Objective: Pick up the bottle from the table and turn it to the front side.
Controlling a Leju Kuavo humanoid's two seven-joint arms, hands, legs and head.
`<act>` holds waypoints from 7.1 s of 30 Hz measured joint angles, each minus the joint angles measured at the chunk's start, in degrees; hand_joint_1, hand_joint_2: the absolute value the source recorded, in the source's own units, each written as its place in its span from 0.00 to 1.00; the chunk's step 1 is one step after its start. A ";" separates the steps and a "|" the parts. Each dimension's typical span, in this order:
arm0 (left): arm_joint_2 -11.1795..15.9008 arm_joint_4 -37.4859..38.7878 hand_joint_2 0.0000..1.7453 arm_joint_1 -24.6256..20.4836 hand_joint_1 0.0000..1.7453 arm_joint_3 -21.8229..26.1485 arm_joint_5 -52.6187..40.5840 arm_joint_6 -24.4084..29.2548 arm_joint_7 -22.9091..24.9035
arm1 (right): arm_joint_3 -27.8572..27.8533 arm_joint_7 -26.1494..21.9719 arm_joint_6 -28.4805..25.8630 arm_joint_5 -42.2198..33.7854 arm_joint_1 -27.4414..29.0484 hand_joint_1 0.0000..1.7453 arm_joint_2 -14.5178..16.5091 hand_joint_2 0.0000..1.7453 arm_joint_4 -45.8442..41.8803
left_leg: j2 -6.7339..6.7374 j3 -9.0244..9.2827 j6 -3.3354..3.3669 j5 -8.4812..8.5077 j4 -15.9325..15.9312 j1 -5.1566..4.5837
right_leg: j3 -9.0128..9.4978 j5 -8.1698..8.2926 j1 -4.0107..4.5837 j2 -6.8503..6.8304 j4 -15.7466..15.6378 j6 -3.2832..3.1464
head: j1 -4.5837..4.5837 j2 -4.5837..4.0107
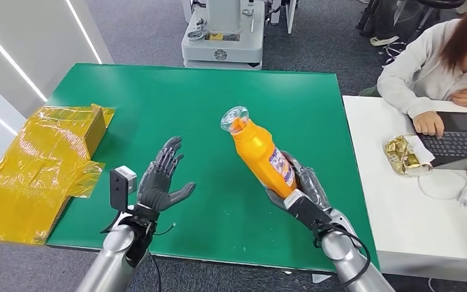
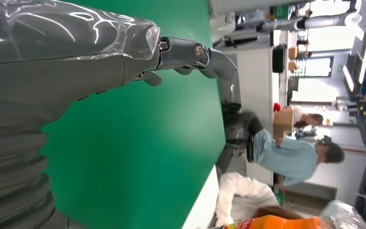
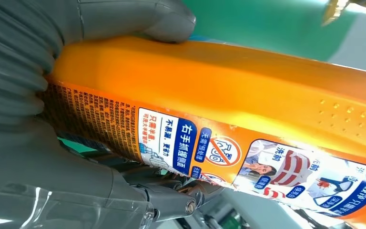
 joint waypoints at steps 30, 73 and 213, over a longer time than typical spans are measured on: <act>-1.33 5.42 1.00 -18.67 0.00 0.12 8.63 -3.68 7.28 | 4.65 0.11 -0.24 2.98 -15.06 1.00 16.07 1.00 13.93 | 0.02 -0.01 -0.15 0.17 -0.01 0.02 | -0.08 0.11 0.00 0.07 0.14 -0.13 | 0.00 0.00; 1.82 -1.71 1.00 -10.75 0.00 7.62 7.77 -4.01 6.37 | -0.44 -2.08 -5.10 -0.99 -14.46 1.00 11.61 1.00 20.00 | 0.02 -0.02 -0.16 0.18 0.00 0.02 | -0.10 0.11 0.00 0.06 0.13 -0.14 | 0.00 0.00; 17.15 44.36 1.00 -29.62 1.00 -15.07 -96.42 19.48 26.86 | -10.44 -0.80 -2.72 -0.62 18.19 0.00 4.90 1.00 -22.16 | 0.15 -0.01 -0.19 0.19 -0.08 0.03 | -0.15 0.12 0.02 0.19 0.14 -0.20 | 0.00 0.00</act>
